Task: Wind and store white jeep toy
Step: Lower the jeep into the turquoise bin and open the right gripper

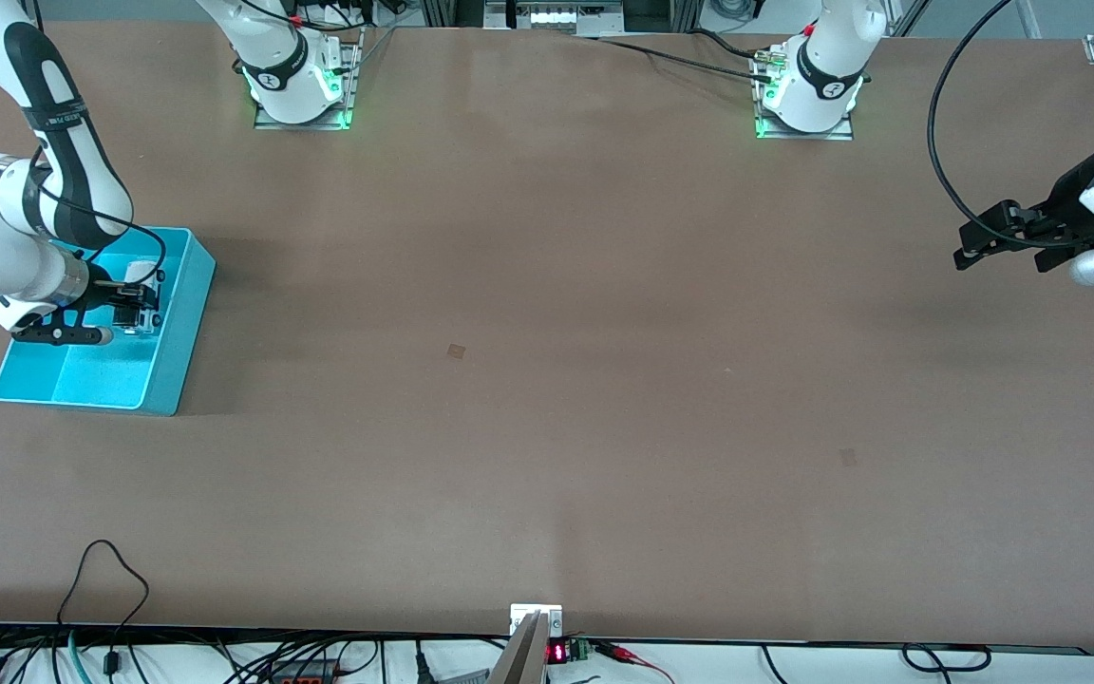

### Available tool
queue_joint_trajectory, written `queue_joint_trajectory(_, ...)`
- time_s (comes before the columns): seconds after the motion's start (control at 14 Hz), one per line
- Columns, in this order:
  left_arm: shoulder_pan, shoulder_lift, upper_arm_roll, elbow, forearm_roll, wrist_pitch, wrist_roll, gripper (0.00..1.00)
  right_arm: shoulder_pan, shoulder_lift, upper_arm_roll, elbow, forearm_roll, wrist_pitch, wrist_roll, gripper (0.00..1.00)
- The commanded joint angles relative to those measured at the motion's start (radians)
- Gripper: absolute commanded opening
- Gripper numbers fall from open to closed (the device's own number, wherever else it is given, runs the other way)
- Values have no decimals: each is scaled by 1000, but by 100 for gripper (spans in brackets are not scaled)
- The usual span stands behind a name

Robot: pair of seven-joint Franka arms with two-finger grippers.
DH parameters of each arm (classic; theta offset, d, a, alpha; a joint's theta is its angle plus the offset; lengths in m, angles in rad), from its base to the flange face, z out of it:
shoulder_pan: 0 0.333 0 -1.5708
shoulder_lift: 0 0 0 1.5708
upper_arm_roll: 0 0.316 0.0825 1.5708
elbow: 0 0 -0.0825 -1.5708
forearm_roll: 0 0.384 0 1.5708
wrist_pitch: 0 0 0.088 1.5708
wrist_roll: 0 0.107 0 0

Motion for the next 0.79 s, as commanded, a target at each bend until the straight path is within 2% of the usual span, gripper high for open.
queue_joint_trajectory(0.0,6,-23,-7,-19,6,-6,2,100,-3,4,3,-4,-26,15,23,2)
queue_joint_trajectory(0.07,6,-23,-7,-19,6,-6,2,100,-4,4,3,-6,-26,21,22,4)
queue_joint_trajectory(0.14,6,-23,-7,-19,6,-6,2,100,-6,7,3,-4,-26,21,22,12)
queue_joint_trajectory(0.21,6,-23,-7,-19,6,-6,2,100,-9,12,3,-6,-26,31,17,28)
queue_joint_trajectory(0.43,5,-23,-7,-19,6,-6,2,100,-18,19,3,-6,-26,55,4,49)
queue_joint_trajectory(0.57,4,-23,-7,-17,6,-6,2,100,-26,24,3,-6,-28,55,2,72)
queue_joint_trajectory(0.71,3,-24,-7,-17,6,-4,2,100,-26,25,3,-6,-28,57,2,85)
